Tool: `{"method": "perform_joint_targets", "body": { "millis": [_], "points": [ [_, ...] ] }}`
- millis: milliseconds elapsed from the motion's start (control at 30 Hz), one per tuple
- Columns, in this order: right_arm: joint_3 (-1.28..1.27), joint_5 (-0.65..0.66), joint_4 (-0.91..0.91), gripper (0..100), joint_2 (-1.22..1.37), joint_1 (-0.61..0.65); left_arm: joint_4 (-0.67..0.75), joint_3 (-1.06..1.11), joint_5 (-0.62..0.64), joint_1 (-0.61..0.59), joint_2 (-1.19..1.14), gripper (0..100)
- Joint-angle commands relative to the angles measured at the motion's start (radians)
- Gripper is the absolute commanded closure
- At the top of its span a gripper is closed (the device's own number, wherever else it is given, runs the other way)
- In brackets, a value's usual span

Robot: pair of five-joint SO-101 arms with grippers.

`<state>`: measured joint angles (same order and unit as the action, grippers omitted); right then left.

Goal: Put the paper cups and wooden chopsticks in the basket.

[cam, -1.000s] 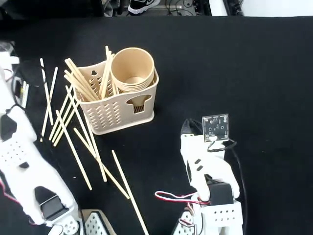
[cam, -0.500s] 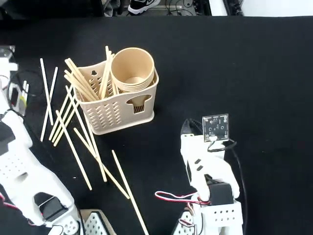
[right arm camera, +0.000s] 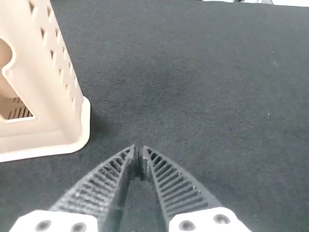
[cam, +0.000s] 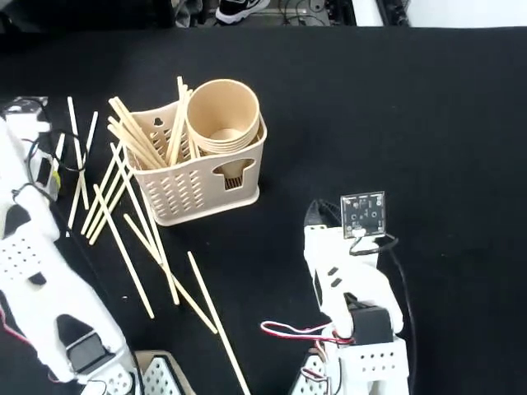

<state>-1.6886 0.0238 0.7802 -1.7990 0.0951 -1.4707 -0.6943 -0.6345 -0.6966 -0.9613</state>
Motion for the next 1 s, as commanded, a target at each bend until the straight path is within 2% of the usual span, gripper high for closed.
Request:
{"method": "perform_joint_targets", "body": {
  "millis": [0,67,200,367,567,833,967],
  "points": [
    [0.004,0.011,0.002,97.9,-0.071,-0.012,-0.195,-0.213,-0.006,-0.015,-0.021,97],
    [0.004,0.011,0.002,97.9,-0.071,-0.012,-0.301,-0.341,0.002,-0.012,-0.005,97],
    [0.004,0.011,0.002,97.9,-0.071,-0.012,-0.293,-0.355,0.044,-0.015,0.101,97],
    [0.004,0.011,0.002,97.9,-0.071,-0.012,-0.293,-0.193,0.044,0.002,0.315,97],
    [0.004,0.011,0.002,97.9,-0.071,-0.012,-0.293,0.015,0.052,0.054,0.684,97],
    [0.004,0.011,0.002,97.9,-0.071,-0.012,-0.275,0.153,0.193,0.182,1.231,97],
    [0.004,0.011,0.002,97.9,-0.071,-0.012,-0.137,0.252,0.318,0.263,1.467,97]
  ]
}}
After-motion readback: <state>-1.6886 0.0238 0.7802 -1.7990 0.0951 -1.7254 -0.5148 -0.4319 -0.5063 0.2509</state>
